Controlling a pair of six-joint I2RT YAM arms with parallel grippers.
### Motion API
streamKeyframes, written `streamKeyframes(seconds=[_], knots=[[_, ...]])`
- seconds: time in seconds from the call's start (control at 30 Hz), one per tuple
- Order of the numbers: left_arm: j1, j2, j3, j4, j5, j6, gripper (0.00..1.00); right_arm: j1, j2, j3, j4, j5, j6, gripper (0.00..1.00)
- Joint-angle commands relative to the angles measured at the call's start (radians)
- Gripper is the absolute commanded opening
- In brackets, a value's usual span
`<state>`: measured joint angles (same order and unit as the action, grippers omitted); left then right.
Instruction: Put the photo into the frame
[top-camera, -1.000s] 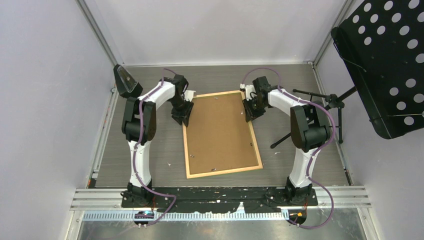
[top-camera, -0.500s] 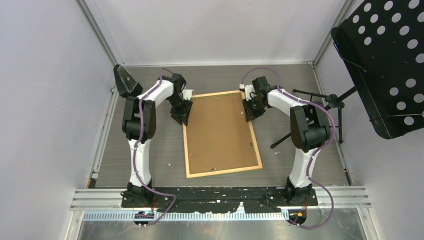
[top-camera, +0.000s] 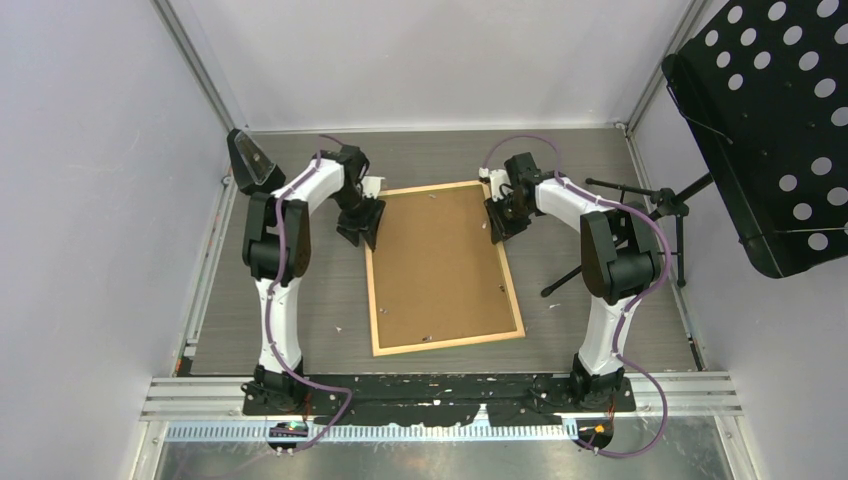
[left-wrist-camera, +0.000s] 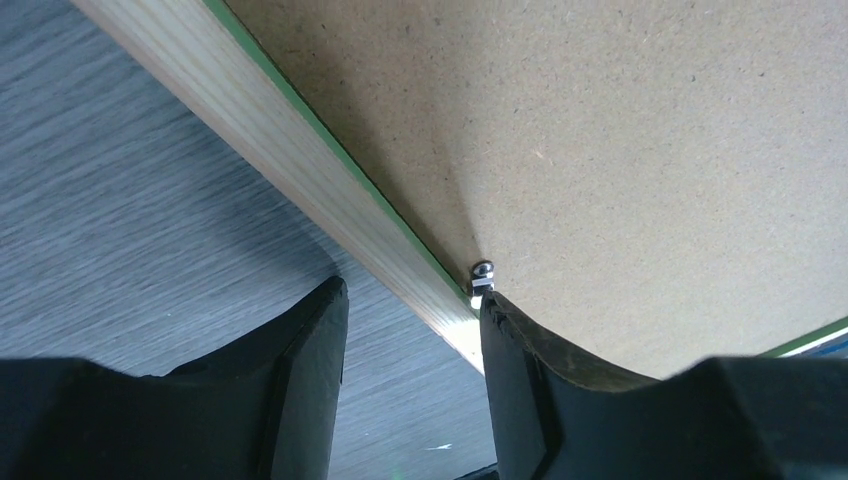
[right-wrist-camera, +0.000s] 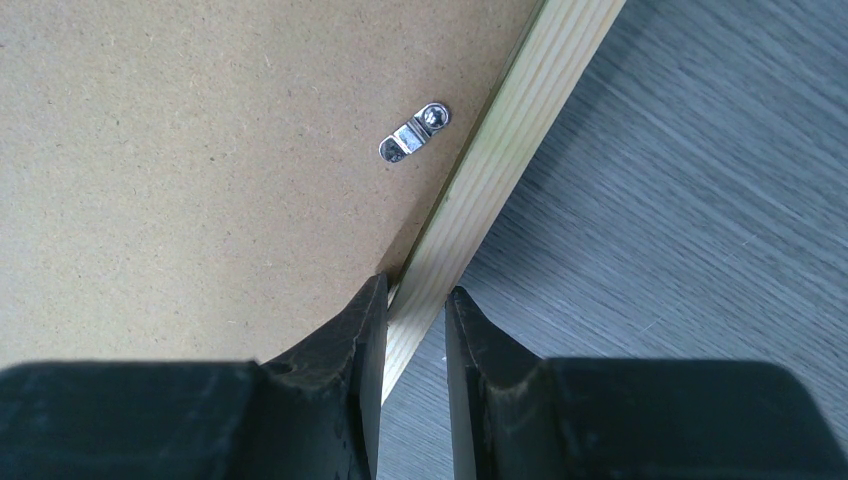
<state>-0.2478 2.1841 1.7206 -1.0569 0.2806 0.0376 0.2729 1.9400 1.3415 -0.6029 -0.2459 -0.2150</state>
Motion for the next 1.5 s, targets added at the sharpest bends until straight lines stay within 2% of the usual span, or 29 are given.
streamKeyframes(seconds=[0.0, 0.57, 0.8, 1.0, 1.27, 1.37, 1.43, 1.47], knots=[[-0.017, -0.029, -0.017, 0.037, -0.032, 0.008, 0.51, 0.003, 0.001, -0.004, -0.006, 0.008, -0.075, 0.05], [-0.042, -0.054, -0.099, 0.097, -0.111, 0.006, 0.41, 0.003, 0.005, 0.001, -0.009, 0.0, -0.068, 0.05], [-0.044, -0.055, -0.095, 0.099, -0.121, 0.009, 0.23, 0.004, 0.002, -0.003, -0.009, -0.001, -0.068, 0.05], [-0.044, -0.063, -0.108, 0.119, -0.127, 0.012, 0.0, 0.003, 0.001, -0.004, -0.008, 0.002, -0.069, 0.05], [-0.042, -0.083, -0.118, 0.144, -0.098, 0.019, 0.0, 0.003, 0.002, -0.002, -0.011, 0.003, -0.07, 0.06], [-0.042, -0.087, -0.11, 0.136, -0.072, 0.007, 0.35, 0.003, 0.003, -0.001, -0.011, 0.002, -0.07, 0.06], [-0.042, -0.094, -0.109, 0.135, -0.052, 0.0, 0.5, 0.003, 0.004, -0.002, -0.011, 0.0, -0.069, 0.05], [-0.042, -0.095, -0.107, 0.133, -0.049, -0.003, 0.54, 0.003, 0.004, -0.003, -0.011, 0.0, -0.069, 0.05]])
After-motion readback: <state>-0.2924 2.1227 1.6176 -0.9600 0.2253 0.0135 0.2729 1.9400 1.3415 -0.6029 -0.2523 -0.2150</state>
